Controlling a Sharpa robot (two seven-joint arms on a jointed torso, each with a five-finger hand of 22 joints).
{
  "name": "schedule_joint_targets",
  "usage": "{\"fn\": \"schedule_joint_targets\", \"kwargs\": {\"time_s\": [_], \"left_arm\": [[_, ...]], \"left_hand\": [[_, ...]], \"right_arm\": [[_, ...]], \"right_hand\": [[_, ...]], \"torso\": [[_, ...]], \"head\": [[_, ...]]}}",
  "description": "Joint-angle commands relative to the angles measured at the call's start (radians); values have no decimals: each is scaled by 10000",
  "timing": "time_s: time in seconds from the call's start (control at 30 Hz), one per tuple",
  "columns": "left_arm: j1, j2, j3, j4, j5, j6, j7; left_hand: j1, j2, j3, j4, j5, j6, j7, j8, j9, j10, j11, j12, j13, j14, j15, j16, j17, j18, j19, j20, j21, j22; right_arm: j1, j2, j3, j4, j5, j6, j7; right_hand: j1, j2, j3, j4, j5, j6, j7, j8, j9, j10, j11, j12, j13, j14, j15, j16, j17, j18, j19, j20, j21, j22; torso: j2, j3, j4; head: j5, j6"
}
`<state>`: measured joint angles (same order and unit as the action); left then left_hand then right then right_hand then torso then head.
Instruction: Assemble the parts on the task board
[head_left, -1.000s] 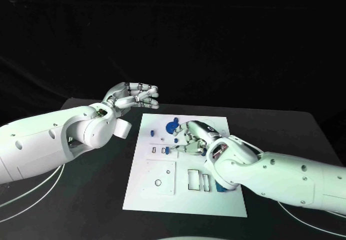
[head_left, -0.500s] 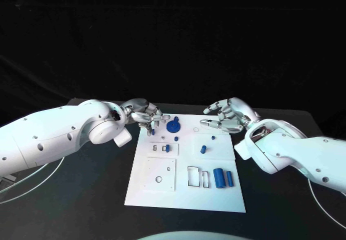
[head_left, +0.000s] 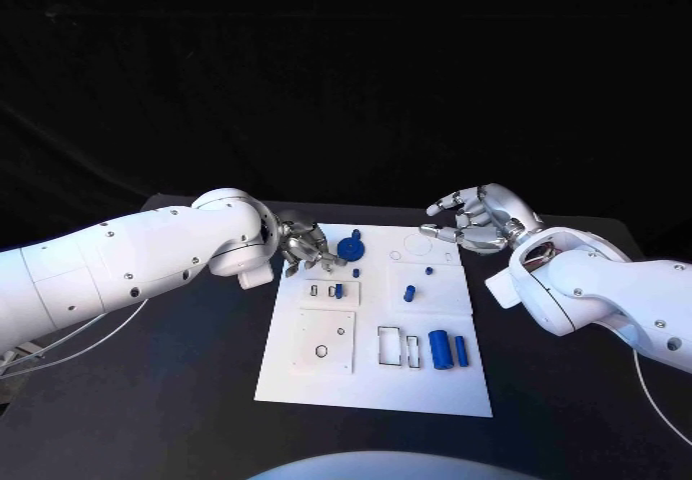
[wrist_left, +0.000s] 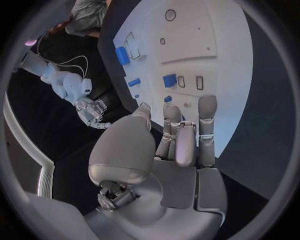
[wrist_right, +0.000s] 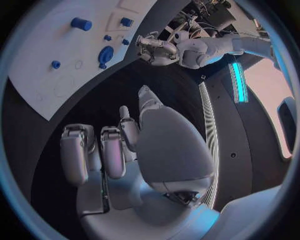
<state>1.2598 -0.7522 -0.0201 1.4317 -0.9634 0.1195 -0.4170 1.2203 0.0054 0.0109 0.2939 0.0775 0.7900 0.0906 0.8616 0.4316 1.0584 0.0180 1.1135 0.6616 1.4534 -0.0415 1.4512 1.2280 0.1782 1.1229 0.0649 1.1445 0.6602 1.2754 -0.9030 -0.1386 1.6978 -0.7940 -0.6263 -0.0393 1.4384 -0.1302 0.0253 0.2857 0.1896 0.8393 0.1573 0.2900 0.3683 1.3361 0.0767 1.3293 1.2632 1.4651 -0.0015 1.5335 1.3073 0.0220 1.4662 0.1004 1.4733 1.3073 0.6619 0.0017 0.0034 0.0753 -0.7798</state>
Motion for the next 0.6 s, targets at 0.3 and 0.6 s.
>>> {"fn": "schedule_joint_targets", "kwargs": {"time_s": [0.3, 0.6], "left_arm": [[214, 811, -249, -591, -1111, 1421, -891], [235, 1209, -357, -896, -1135, 2071, -1000]], "left_hand": [[-378, 278, -346, 12, 50, -291, 52, -258, -26, 354, 59, 440, 601, 365, 41, 393, 839, -323, 427, 1, 648, 943], [-300, 436, -485, 1, 81, -459, 174, -697, -148, 407, 160, 585, 783, 454, 125, 519, 1144, -370, 511, 66, 902, 1279]], "right_arm": [[3, 30, -2, -160, -90, 305, -155], [3, 39, -5, -216, -151, 344, -285]], "right_hand": [[-3, 41, -27, 15, 230, 35, 6, 21, -11, -72, -22, -37, -18, 792, 31, -17, 1452, 55, 455, 67, -20, 1948], [-2, 43, -28, 15, 280, 26, 7, 24, -13, -64, -22, -30, -9, 793, 31, -16, 1455, 55, 456, 66, -19, 1950]], "torso": [[28, 1, -19], [32, -3, -15]], "head": [[60, -61], [38, -159]]}}
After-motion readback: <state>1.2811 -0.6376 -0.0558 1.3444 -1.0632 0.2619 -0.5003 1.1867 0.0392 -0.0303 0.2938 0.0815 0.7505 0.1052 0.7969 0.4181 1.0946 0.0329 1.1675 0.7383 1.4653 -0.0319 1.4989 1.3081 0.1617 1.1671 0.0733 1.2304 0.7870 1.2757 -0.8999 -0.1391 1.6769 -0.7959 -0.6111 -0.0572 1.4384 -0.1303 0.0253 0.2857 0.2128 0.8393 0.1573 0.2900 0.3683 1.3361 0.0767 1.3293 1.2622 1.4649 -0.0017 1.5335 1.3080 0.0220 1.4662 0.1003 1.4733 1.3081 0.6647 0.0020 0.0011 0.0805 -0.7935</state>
